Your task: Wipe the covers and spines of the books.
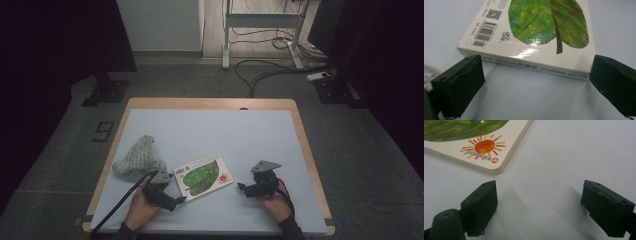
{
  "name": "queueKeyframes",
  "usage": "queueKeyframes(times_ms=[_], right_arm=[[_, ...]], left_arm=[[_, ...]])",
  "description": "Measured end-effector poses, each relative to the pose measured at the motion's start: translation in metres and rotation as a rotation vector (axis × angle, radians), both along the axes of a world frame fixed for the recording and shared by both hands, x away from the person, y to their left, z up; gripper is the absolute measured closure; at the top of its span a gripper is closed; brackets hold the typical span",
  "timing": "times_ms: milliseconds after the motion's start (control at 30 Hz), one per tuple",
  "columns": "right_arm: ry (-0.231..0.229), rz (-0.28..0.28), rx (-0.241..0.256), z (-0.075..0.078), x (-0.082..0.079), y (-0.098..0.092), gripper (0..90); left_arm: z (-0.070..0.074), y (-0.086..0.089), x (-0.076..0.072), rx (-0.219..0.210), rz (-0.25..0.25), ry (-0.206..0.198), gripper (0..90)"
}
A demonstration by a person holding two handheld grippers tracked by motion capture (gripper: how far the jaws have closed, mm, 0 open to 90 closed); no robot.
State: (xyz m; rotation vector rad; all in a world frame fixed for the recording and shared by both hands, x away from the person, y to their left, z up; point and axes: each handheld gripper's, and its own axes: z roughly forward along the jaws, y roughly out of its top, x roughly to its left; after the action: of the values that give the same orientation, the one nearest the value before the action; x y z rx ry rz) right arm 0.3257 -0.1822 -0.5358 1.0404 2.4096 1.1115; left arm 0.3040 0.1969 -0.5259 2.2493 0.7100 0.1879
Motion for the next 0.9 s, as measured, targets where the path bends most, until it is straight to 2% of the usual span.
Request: queueKeyframes(times_ms=[133,200,300,433,533,667,900], right_arm=[[0.024,0.004,0.050,0.001,0.002,-0.005,13.4],[0.030,0.013,0.065,0.001,0.003,-0.006,13.4],[0.010,0.028,0.012,0.003,0.003,-0.007,13.0],[-0.008,0.046,0.015,0.011,0.004,-0.004,12.1],[-0.005,0.070,0.009,0.017,0.008,0.005,9.1],[0.000,0.107,-0.029,0.021,0.017,0.021,5.9],[0.030,0.147,-0.050,0.022,0.036,0.045,0.6]], left_arm=[[-0.001,-0.006,0.002,-0.007,-0.014,0.009,0.0],[0.000,-0.009,0.001,-0.001,-0.017,-0.006,0.0],[0.000,-0.013,-0.001,0.003,-0.013,-0.022,0.0],[-0.001,-0.014,-0.001,0.006,-0.013,-0.026,0.0],[-0.001,-0.013,0.000,0.012,-0.011,-0.016,0.0],[-0.002,-0.010,0.003,0.020,0.008,0.013,0.0],[-0.002,-0.011,0.003,0.027,0.009,0.008,0.0]])
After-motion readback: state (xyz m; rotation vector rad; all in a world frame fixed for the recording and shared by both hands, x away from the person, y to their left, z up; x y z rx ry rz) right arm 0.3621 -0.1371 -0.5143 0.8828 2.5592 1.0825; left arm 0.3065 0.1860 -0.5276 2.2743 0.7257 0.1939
